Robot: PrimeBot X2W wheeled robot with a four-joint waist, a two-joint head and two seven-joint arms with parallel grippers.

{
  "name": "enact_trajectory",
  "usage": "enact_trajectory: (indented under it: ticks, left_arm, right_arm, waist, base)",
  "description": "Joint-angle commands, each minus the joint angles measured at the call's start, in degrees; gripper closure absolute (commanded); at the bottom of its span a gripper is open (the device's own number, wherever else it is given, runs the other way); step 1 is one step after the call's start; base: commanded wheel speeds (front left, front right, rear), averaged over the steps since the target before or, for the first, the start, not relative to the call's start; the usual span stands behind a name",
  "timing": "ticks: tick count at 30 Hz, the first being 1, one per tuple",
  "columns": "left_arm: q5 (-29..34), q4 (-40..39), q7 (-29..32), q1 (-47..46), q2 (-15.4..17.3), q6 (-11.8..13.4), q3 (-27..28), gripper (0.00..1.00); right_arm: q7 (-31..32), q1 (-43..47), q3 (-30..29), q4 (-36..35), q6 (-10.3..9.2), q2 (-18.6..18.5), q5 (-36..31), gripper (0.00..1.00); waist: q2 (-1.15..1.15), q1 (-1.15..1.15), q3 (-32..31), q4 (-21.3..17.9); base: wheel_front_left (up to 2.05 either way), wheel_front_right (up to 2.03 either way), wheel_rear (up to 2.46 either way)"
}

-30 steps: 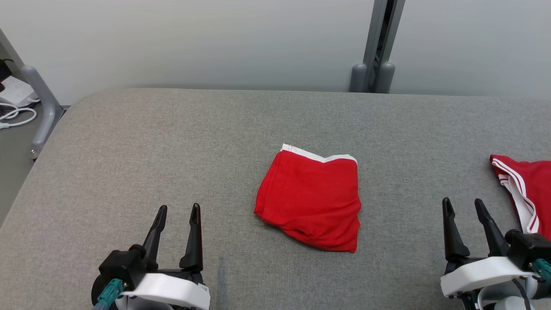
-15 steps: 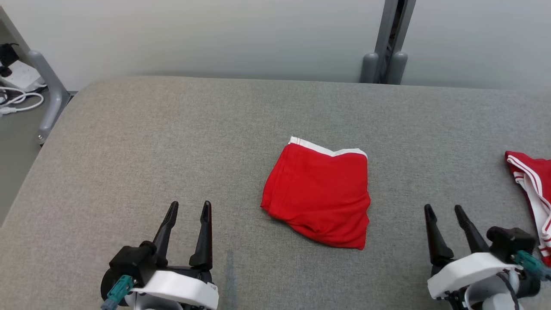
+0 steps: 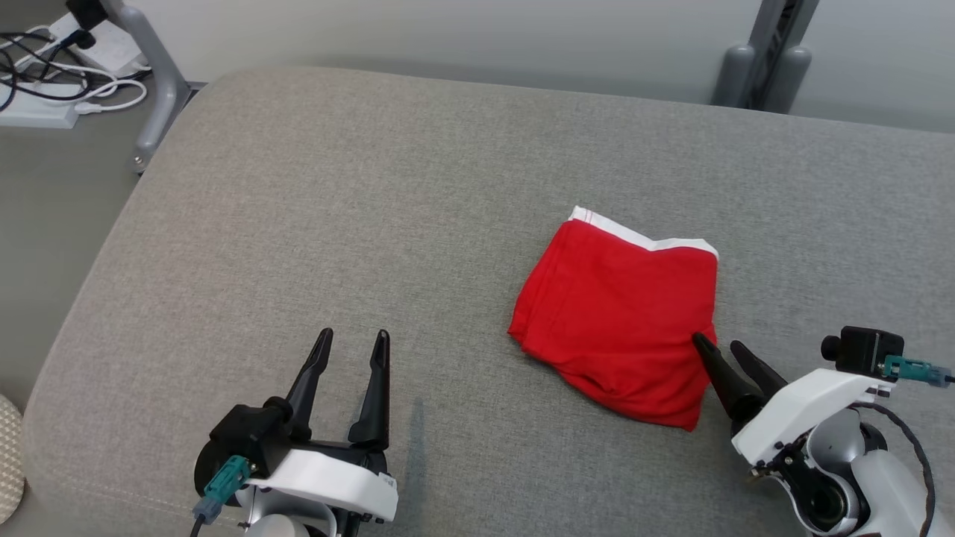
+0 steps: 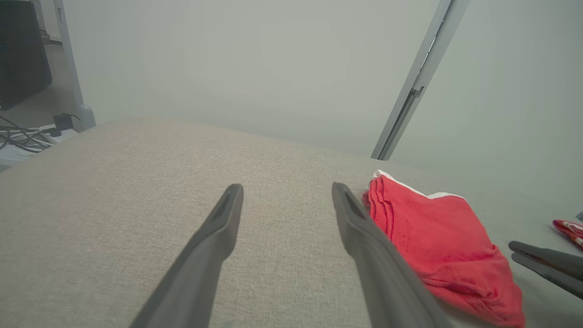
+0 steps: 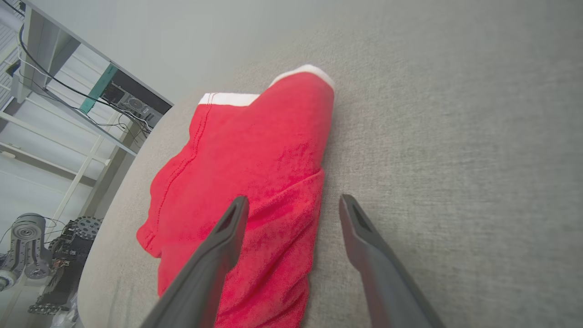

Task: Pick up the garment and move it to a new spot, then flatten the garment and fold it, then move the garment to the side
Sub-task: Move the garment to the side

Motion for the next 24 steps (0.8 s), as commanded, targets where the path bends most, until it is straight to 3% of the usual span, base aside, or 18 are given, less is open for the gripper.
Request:
enact_trajectory:
  ticks: [1,11,21,22,23,24]
  left_arm:
    - [-0.4,0.0,-0.2,-1.3,0.2,0.2,-0.1,0.0]
    - [-1.0,-0.4,-0.2,-2.5,0.2,0.7,-1.9,0.0]
    - [-1.4,-0.3,-0.2,-3.1,0.2,1.3,-2.9,0.0]
    - [-1.4,-0.3,-0.2,-3.0,0.2,1.2,-2.9,0.0]
    - [-1.3,-0.3,-0.2,-2.9,0.2,1.2,-2.9,0.0]
    - [-1.2,-0.3,-0.2,-2.9,0.2,1.2,-2.8,0.0]
  right_arm:
    - [1.7,-1.4,0.5,0.6,-0.03,-0.9,2.1,0.0]
    - [8.7,-6.4,0.5,7.1,-0.03,-1.7,9.8,0.0]
    - [12.6,-9.7,2.0,12.1,-0.02,-1.2,13.3,0.0]
    - [12.9,-9.7,2.6,12.5,-0.03,-1.3,13.1,0.11]
    - [13.2,-9.8,3.2,12.9,-0.03,-1.6,12.9,0.4]
    - [13.1,-9.7,3.8,13.1,-0.04,-1.8,12.7,0.61]
  waist:
    - [0.0,0.0,1.1,1.6]
    - [0.0,0.0,2.8,5.2]
    - [0.0,0.0,3.5,7.6]
    - [0.0,0.0,3.5,7.7]
    - [0.0,0.0,3.4,7.8]
    - [0.0,0.0,3.3,7.8]
  base:
    - [0.0,0.0,0.0]
    - [0.0,0.0,0.0]
    - [0.0,0.0,0.0]
    - [0.0,0.0,0.0]
    - [0.0,0.0,0.0]
    - [0.0,0.0,0.0]
